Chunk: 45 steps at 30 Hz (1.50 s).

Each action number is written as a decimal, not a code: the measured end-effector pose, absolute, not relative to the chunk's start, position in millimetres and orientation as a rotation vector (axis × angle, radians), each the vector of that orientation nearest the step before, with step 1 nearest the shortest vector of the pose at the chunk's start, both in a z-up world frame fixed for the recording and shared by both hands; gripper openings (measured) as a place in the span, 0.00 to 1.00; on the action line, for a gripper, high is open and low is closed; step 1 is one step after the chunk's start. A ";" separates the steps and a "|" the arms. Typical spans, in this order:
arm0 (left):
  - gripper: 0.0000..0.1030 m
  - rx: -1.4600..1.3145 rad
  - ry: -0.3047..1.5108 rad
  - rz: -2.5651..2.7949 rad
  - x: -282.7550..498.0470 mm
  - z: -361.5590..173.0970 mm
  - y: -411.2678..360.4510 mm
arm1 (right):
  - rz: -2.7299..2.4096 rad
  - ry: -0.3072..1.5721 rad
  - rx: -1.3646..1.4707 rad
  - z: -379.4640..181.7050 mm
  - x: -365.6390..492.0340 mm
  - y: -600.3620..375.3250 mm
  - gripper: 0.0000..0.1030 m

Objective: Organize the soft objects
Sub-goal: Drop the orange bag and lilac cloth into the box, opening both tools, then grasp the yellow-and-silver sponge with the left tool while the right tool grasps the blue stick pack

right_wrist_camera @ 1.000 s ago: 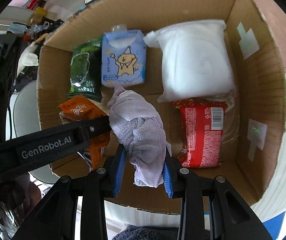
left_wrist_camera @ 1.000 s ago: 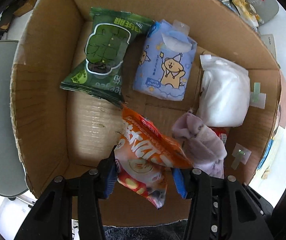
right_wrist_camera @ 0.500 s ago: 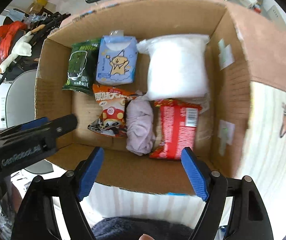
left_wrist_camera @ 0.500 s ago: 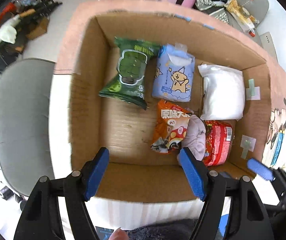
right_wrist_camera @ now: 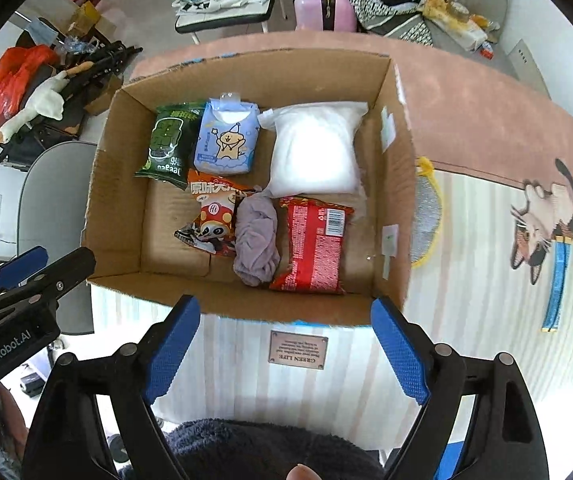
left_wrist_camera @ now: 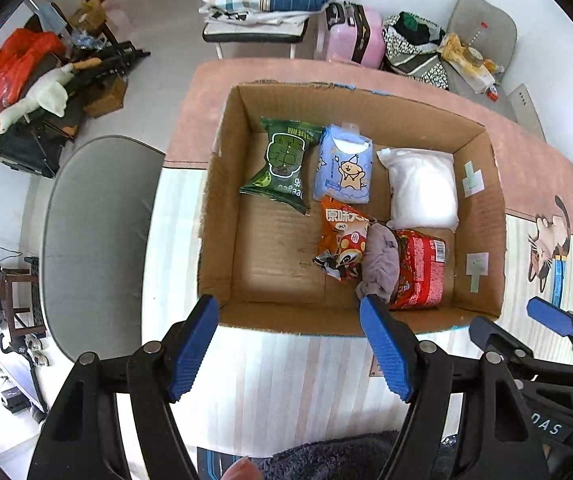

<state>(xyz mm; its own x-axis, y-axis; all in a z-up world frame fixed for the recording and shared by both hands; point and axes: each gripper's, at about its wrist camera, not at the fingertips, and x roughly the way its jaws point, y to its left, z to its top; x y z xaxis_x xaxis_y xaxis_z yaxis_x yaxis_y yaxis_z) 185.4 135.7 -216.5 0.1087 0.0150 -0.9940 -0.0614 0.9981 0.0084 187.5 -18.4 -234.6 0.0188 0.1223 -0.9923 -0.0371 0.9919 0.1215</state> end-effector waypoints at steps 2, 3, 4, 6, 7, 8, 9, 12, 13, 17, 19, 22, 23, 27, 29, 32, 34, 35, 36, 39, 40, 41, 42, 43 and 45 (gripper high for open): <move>0.73 -0.029 1.441 0.061 180.6 -209.8 134.5 | 0.124 1.525 0.057 -225.0 181.4 -19.8 0.89; 0.91 -0.020 1.430 0.072 178.3 -207.2 133.5 | 0.124 1.512 0.049 -220.6 178.6 -19.9 0.92; 1.00 -0.015 1.411 0.077 176.7 -203.8 132.8 | 0.126 1.503 0.048 -216.1 176.2 -20.6 0.96; 1.00 -0.006 1.384 0.090 173.6 -197.6 131.5 | 0.125 1.482 0.038 -206.9 170.8 -21.8 1.00; 1.00 -0.002 1.375 0.090 173.6 -194.9 131.0 | 0.122 1.468 0.026 -202.6 168.1 -22.3 1.00; 1.00 -0.003 1.371 0.092 173.2 -193.2 130.1 | 0.120 1.460 0.018 -200.2 166.0 -22.9 1.00; 1.00 -0.004 1.369 0.097 172.6 -191.8 129.6 | 0.121 1.454 0.019 -198.8 164.1 -24.2 1.00; 1.00 0.003 1.360 0.099 170.7 -187.2 125.1 | 0.134 1.455 0.042 -196.0 160.2 -28.4 1.00; 1.00 0.008 1.358 0.095 170.4 -185.6 122.5 | 0.134 1.452 0.049 -195.2 158.3 -30.9 1.00; 1.00 0.050 1.335 0.083 169.9 -175.1 104.5 | 0.140 1.442 0.083 -193.3 153.9 -42.9 1.00; 1.00 0.100 1.314 0.069 172.6 -167.9 83.9 | 0.141 1.429 0.119 -190.3 151.2 -55.8 1.00; 1.00 0.183 1.291 0.012 181.8 -161.0 42.2 | 0.114 1.417 0.170 -187.7 146.4 -88.8 1.00; 1.00 0.230 1.277 -0.017 187.3 -158.7 19.5 | 0.094 1.417 0.187 -187.1 144.9 -102.3 1.00; 1.00 0.375 1.257 -0.122 213.4 -165.8 -56.3 | -0.013 1.409 0.249 -187.6 137.8 -176.9 1.00; 1.00 0.457 1.274 -0.162 230.7 -181.8 -97.2 | -0.079 1.413 0.268 -192.0 134.5 -219.1 1.00; 1.00 0.561 1.332 -0.208 254.4 -215.4 -146.4 | -0.188 1.433 0.313 -206.8 129.1 -286.6 1.00; 1.00 0.618 1.386 -0.253 265.5 -238.0 -176.3 | -0.246 1.446 0.335 -218.3 127.6 -326.9 1.00; 1.00 0.646 1.419 -0.273 271.2 -251.2 -192.1 | -0.276 1.457 0.343 -225.5 128.1 -347.1 1.00; 1.00 0.674 1.445 -0.285 275.5 -262.6 -204.7 | -0.305 1.471 0.352 -234.8 127.6 -370.3 1.00; 1.00 0.738 1.547 -0.307 288.3 -304.0 -235.5 | -0.360 1.508 0.372 -257.1 127.9 -418.0 1.00; 1.00 0.750 1.580 -0.307 290.9 -317.4 -241.8 | -0.371 1.522 0.384 -265.9 128.8 -433.4 1.00; 1.00 0.757 1.615 -0.308 293.8 -330.3 -246.7 | -0.381 1.532 0.394 -272.3 129.8 -445.2 1.00; 1.00 0.782 1.648 -0.300 295.6 -345.1 -251.9 | -0.389 1.541 0.404 -280.2 131.6 -459.6 1.00; 1.00 0.801 1.675 -0.302 296.4 -357.6 -256.4 | -0.390 1.546 0.410 -285.5 133.1 -467.5 1.00; 1.00 0.839 1.725 -0.291 297.7 -380.0 -261.6 | -0.399 1.562 0.421 -299.0 138.4 -486.7 1.00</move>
